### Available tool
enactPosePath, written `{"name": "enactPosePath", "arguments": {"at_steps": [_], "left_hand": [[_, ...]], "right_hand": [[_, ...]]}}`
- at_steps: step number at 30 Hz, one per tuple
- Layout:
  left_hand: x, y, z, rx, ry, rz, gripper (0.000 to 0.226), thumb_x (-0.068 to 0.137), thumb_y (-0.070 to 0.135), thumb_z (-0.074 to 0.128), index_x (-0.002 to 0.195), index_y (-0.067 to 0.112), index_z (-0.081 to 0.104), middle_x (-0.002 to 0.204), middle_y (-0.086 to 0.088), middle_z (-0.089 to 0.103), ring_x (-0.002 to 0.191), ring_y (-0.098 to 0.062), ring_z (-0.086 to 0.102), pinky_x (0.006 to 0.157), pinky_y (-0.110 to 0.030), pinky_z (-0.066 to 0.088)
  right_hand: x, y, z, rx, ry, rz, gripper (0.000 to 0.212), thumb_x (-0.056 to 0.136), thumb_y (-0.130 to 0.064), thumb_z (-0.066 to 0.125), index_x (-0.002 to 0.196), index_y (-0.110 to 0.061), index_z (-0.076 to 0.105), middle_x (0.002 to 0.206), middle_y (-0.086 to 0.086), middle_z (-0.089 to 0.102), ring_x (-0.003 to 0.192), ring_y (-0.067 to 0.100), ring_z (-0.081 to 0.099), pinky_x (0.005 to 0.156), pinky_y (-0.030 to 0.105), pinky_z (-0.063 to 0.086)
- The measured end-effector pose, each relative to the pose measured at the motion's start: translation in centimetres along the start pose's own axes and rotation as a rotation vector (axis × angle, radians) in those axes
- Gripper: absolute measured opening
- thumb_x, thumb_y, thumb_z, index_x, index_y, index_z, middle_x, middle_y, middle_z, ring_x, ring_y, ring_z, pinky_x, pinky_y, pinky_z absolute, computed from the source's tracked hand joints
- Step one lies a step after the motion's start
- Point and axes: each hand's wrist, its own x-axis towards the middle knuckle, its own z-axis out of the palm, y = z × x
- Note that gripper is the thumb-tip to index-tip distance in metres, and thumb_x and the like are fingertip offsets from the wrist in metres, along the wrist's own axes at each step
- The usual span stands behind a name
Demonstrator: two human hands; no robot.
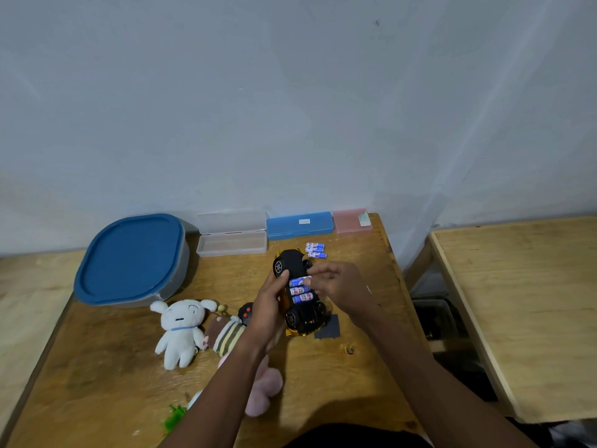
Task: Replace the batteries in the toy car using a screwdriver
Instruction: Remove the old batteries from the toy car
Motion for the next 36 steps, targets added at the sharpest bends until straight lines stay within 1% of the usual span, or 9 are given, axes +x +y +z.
{"name": "enactPosePath", "arguments": {"at_steps": [8, 12, 16, 19, 23, 25, 27, 30, 36], "left_hand": [[-0.3, 0.3, 0.0, -0.090, 0.013, -0.117, 0.053, 0.096, 0.034, 0.054, 0.143, 0.009, 0.053, 0.135, -0.025, 0.063, 0.128, -0.043, 0.058, 0.108, -0.058, 0.046], [-0.1, 0.4, -0.1, -0.110, 0.026, -0.116, 0.059, 0.092, 0.037, 0.057, 0.143, 0.007, 0.053, 0.135, -0.024, 0.063, 0.126, -0.042, 0.059, 0.106, -0.055, 0.048], [0.0, 0.5, -0.3, -0.110, 0.030, -0.108, 0.049, 0.100, 0.034, 0.051, 0.143, 0.010, 0.054, 0.134, -0.020, 0.065, 0.124, -0.038, 0.062, 0.104, -0.054, 0.050], [-0.1, 0.6, -0.5, -0.123, 0.038, -0.101, 0.050, 0.100, 0.034, 0.051, 0.144, 0.011, 0.052, 0.137, -0.022, 0.063, 0.126, -0.039, 0.060, 0.101, -0.053, 0.052], [-0.5, 0.9, 0.0, -0.142, 0.026, -0.106, 0.053, 0.096, 0.033, 0.054, 0.143, 0.009, 0.052, 0.135, -0.022, 0.064, 0.123, -0.040, 0.063, 0.091, -0.050, 0.058], [-0.6, 1.0, 0.2, -0.137, 0.011, -0.102, 0.048, 0.100, 0.031, 0.050, 0.143, 0.009, 0.053, 0.133, -0.021, 0.065, 0.121, -0.038, 0.064, 0.088, -0.048, 0.060], [-0.6, 1.1, 0.2, -0.140, 0.005, -0.098, 0.045, 0.102, 0.030, 0.048, 0.142, 0.010, 0.053, 0.132, -0.021, 0.066, 0.120, -0.038, 0.065, 0.086, -0.046, 0.060], [-0.6, 1.2, 0.3, -0.128, -0.020, -0.092, 0.044, 0.103, 0.029, 0.048, 0.143, 0.010, 0.053, 0.133, -0.022, 0.065, 0.121, -0.039, 0.064, 0.090, -0.048, 0.058], [-0.5, 1.5, 0.6, -0.083, -0.043, -0.019, 0.039, 0.105, 0.022, 0.046, 0.142, 0.012, 0.053, 0.130, -0.021, 0.067, 0.115, -0.036, 0.067, 0.089, -0.044, 0.058]], "right_hand": [[0.5, 0.2, -0.8, -0.322, -0.076, -0.165, 0.019, 0.080, -0.019, 0.081, 0.096, -0.011, 0.074, 0.087, 0.004, 0.075, 0.076, 0.015, 0.072, 0.069, 0.032, 0.060], [0.3, -0.4, -0.8, -0.121, -0.057, -0.147, 0.015, 0.086, -0.013, 0.075, 0.099, -0.005, 0.073, 0.085, 0.010, 0.076, 0.070, 0.014, 0.071, 0.065, 0.026, 0.059], [0.1, -0.6, -0.7, 0.289, -0.017, 0.011, 0.016, 0.091, -0.013, 0.069, 0.105, -0.011, 0.074, 0.097, 0.012, 0.076, 0.088, 0.022, 0.074, 0.080, 0.032, 0.060], [0.4, -0.4, -0.7, 0.395, -0.015, 0.100, 0.022, 0.096, -0.006, 0.058, 0.115, -0.005, 0.069, 0.106, 0.020, 0.073, 0.090, 0.025, 0.074, 0.083, 0.036, 0.060], [0.9, -0.5, -0.2, 0.225, 0.022, 0.260, 0.016, 0.092, -0.016, 0.057, 0.089, -0.010, 0.071, 0.080, 0.007, 0.066, 0.066, 0.014, 0.060, 0.065, 0.029, 0.050], [0.6, -0.6, 0.0, 0.048, -0.021, 0.207, 0.015, 0.091, -0.019, 0.060, 0.078, -0.013, 0.064, 0.067, -0.002, 0.056, 0.060, 0.010, 0.049, 0.055, 0.023, 0.041], [0.0, -0.7, 0.2, -0.081, -0.033, 0.106, 0.012, 0.091, -0.017, 0.065, 0.081, -0.011, 0.067, 0.070, -0.007, 0.061, 0.063, 0.006, 0.055, 0.051, 0.016, 0.042], [-0.3, -0.8, 0.7, -0.269, -0.056, -0.101, 0.007, 0.085, -0.020, 0.075, 0.087, -0.013, 0.075, 0.085, -0.004, 0.072, 0.081, 0.010, 0.065, 0.062, 0.019, 0.050], [-0.4, -0.3, 1.6, -0.484, -0.008, -0.226, 0.020, 0.079, -0.039, 0.077, 0.096, -0.029, 0.078, 0.078, -0.011, 0.072, 0.075, 0.005, 0.066, 0.067, 0.030, 0.056]]}}
